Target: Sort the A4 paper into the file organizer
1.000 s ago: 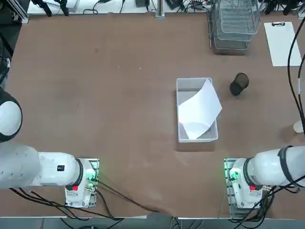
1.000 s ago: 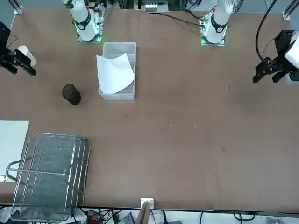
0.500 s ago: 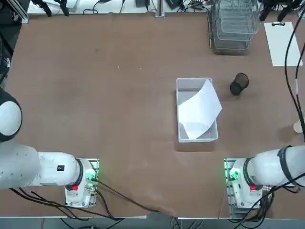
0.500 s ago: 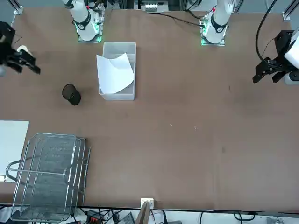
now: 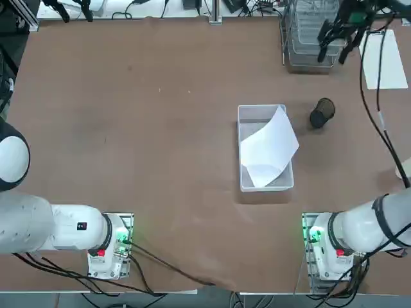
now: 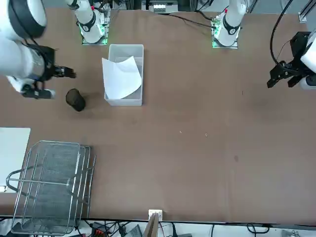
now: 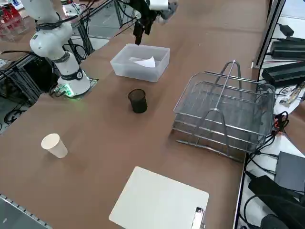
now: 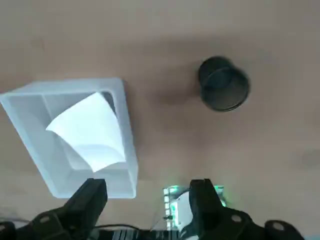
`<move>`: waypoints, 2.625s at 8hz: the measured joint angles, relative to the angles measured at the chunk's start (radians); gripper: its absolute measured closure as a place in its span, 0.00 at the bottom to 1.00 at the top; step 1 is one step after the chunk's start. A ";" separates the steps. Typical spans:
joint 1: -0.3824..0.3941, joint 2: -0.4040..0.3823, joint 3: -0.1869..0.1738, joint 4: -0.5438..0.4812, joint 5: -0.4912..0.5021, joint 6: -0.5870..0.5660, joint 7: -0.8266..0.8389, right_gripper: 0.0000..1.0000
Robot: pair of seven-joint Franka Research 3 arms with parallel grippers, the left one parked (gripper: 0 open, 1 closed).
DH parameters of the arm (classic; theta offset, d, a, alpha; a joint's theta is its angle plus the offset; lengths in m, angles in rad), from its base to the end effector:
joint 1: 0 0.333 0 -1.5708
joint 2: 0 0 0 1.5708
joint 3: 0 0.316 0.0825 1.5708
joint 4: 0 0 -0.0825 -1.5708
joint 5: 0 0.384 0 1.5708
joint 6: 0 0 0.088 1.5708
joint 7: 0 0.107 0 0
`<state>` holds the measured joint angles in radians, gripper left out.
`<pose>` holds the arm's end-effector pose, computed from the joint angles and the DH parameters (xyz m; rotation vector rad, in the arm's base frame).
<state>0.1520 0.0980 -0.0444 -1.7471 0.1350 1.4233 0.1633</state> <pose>0.5368 0.0748 0.4822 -2.9949 0.0976 0.6624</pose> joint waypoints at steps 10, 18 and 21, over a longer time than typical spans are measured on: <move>0.134 -0.011 0.001 -0.466 0.160 0.379 0.014 0.09; 0.168 0.008 0.001 -0.546 0.160 0.395 0.017 0.26; 0.173 0.027 0.001 -0.547 0.160 0.396 0.017 0.53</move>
<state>0.3251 0.1245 -0.0438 -2.2937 0.2953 1.8198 0.1804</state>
